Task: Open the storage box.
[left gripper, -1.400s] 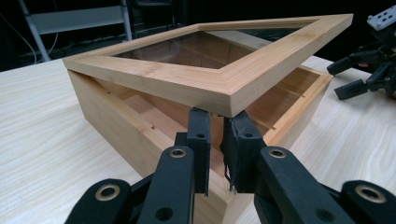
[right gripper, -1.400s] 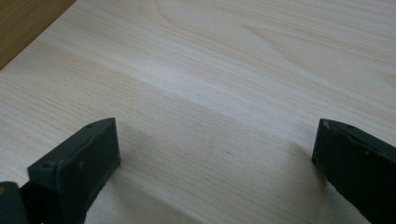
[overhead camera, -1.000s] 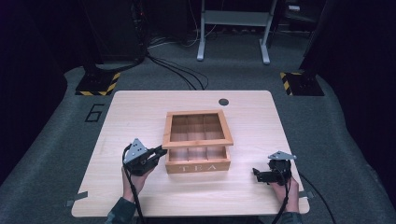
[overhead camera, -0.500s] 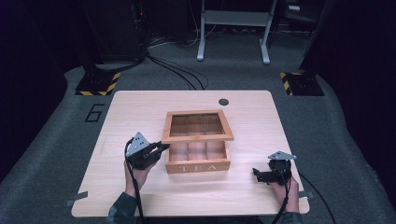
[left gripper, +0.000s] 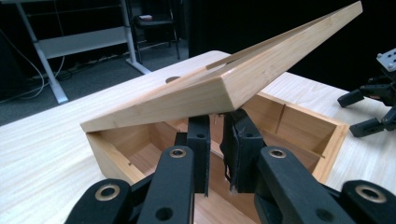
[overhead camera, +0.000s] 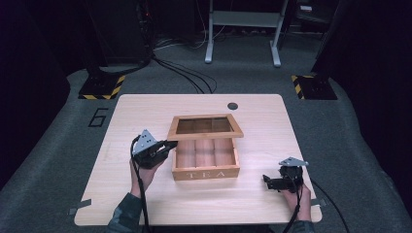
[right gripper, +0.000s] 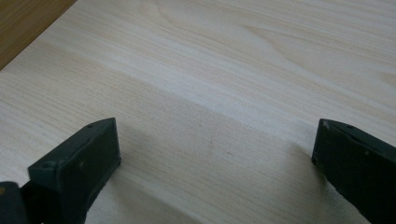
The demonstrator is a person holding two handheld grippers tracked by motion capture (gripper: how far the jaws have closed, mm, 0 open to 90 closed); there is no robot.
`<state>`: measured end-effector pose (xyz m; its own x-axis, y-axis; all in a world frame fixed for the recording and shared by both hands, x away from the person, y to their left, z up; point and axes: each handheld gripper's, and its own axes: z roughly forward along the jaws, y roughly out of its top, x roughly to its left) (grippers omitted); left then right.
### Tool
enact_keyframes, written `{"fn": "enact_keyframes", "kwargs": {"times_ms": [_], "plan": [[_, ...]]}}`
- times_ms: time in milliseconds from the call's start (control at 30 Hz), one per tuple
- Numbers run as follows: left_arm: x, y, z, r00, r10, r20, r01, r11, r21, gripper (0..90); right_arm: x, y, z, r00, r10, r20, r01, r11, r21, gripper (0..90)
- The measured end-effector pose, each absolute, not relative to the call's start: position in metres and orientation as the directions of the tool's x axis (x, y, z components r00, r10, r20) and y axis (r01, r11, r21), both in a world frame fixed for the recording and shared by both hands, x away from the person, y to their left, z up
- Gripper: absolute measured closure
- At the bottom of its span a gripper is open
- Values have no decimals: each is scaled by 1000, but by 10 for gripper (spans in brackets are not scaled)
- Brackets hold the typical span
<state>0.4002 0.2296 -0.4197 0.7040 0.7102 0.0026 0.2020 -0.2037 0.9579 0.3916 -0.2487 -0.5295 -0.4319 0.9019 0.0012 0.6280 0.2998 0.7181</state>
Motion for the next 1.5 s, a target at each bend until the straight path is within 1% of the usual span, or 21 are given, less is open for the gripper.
{"fn": "enact_keyframes", "kwargs": {"times_ms": [667,1500], "plan": [[424,227,-394,701,712,34,169,-213,962,806,392,-249,-529,-432,902,2,629,299,718,5],[452,224,-372,697,716,47,169,-227,959,808,392,-249,-529,-436,900,0,626,303,718,5]]}}
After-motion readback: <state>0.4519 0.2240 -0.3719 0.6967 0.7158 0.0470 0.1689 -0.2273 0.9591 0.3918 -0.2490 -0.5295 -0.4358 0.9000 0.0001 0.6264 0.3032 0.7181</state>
